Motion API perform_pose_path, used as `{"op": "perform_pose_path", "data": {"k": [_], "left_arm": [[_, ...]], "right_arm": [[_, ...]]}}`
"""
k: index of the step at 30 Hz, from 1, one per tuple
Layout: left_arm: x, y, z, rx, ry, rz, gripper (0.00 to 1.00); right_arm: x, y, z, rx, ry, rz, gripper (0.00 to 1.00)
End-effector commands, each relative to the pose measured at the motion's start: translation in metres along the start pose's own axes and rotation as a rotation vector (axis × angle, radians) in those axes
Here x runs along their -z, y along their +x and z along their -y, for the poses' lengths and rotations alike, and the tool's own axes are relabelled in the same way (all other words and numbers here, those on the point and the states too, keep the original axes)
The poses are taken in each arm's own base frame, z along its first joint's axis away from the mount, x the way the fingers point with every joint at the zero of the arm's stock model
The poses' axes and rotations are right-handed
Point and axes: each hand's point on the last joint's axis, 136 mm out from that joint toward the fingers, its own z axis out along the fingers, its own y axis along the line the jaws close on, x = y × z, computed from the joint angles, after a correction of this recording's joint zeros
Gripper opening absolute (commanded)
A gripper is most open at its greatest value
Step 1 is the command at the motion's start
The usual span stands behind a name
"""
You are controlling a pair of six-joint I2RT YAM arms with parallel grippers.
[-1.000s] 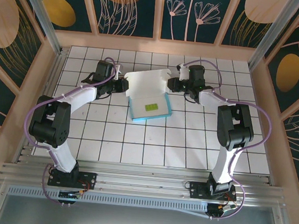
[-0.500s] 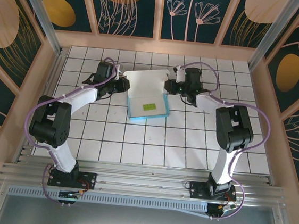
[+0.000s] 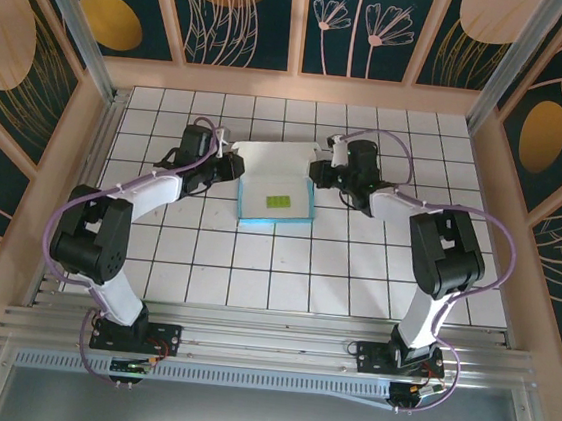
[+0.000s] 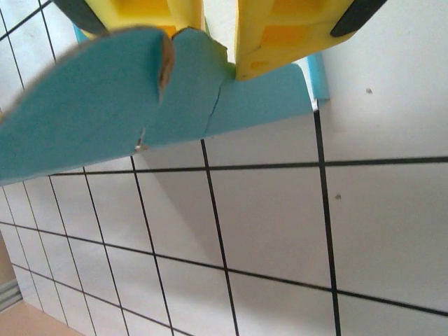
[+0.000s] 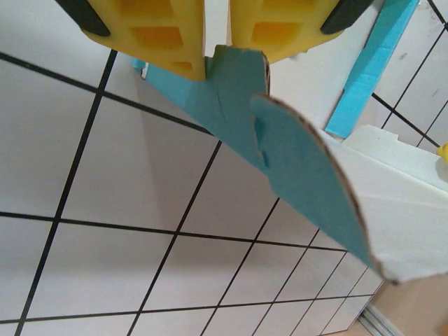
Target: Fold the paper box
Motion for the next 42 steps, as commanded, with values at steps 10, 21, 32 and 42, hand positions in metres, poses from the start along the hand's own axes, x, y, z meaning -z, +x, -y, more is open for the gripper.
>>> {"op": "perform_pose_path", "data": {"k": [10, 21, 32, 42], "left_arm": [[0.005, 0.037, 0.004, 0.024, 0.040, -0.058, 0.17], [0.019, 0.046, 0.012, -0.001, 0.071, -0.046, 0.23], [0.111, 0.008, 0.013, -0.039, -0.035, 0.324, 0.39], [0.079, -0.041, -0.006, -0.031, -0.051, 0.176, 0.55]], "right_arm": [[0.009, 0.032, -0.020, -0.041, -0.030, -0.020, 0.16], [0.023, 0.041, -0.026, -0.034, -0.022, -0.012, 0.27], [0.080, 0.000, -0.037, -0.021, -0.107, 0.180, 0.60], [0.049, -0.041, -0.021, -0.030, -0.273, 0.075, 0.86]]}}
